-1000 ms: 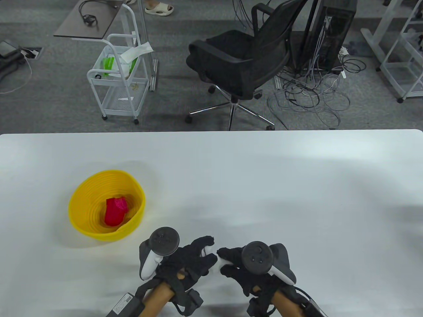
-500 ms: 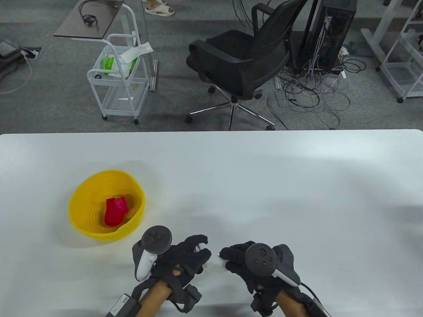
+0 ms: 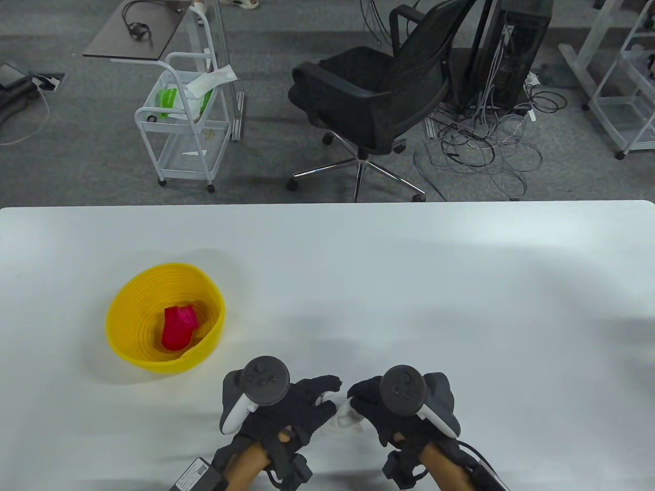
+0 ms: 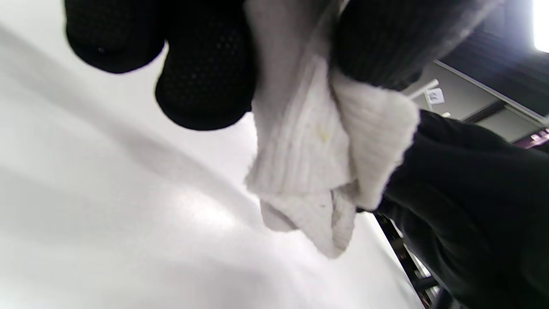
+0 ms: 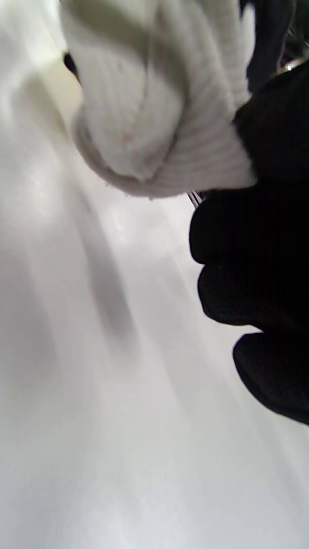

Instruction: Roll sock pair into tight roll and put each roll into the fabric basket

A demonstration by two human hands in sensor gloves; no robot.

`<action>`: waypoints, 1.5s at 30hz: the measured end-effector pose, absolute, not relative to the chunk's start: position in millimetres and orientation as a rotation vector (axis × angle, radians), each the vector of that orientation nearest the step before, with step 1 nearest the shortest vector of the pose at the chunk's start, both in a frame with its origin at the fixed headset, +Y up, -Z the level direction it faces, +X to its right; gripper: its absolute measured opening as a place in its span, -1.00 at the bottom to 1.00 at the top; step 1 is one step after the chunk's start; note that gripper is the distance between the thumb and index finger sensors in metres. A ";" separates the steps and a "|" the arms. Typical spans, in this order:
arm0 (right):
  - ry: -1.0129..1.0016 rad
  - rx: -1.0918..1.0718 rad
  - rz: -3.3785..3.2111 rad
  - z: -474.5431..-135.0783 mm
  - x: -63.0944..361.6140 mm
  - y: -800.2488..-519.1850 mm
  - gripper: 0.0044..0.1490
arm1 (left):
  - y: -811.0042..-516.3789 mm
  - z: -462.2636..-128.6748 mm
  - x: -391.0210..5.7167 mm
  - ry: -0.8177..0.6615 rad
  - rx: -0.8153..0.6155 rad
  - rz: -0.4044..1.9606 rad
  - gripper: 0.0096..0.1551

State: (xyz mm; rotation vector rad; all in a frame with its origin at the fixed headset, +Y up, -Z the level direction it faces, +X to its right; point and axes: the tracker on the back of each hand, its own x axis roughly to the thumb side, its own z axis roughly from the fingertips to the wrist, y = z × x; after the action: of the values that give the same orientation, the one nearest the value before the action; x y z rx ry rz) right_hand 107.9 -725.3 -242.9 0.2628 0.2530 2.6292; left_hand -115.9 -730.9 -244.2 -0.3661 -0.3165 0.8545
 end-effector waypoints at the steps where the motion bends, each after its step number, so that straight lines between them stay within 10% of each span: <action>1: 0.253 0.250 2.631 -243.7 108.3 -726.0 -0.47 | -730.8 -244.0 -115.8 -0.317 -0.370 0.857 -0.41; 23: 0.829 0.435 1.990 -240.8 106.0 -743.2 -0.18 | -715.5 -241.1 -131.6 -0.319 -0.201 1.118 -0.42; 35: 0.442 0.280 2.362 -239.7 103.4 -724.2 -0.27 | -716.1 -228.1 -108.8 -0.380 -0.172 0.795 -0.14; 45: 0.406 0.293 2.437 -235.3 95.8 -721.9 -0.27 | -716.0 -225.1 -102.1 -0.255 -0.046 0.651 -0.36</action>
State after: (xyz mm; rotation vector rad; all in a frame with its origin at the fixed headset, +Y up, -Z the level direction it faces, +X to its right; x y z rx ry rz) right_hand 95.8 -721.9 -235.3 0.2928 0.4057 2.4369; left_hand -102.1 -716.0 -225.1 -0.0456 -0.2555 0.6515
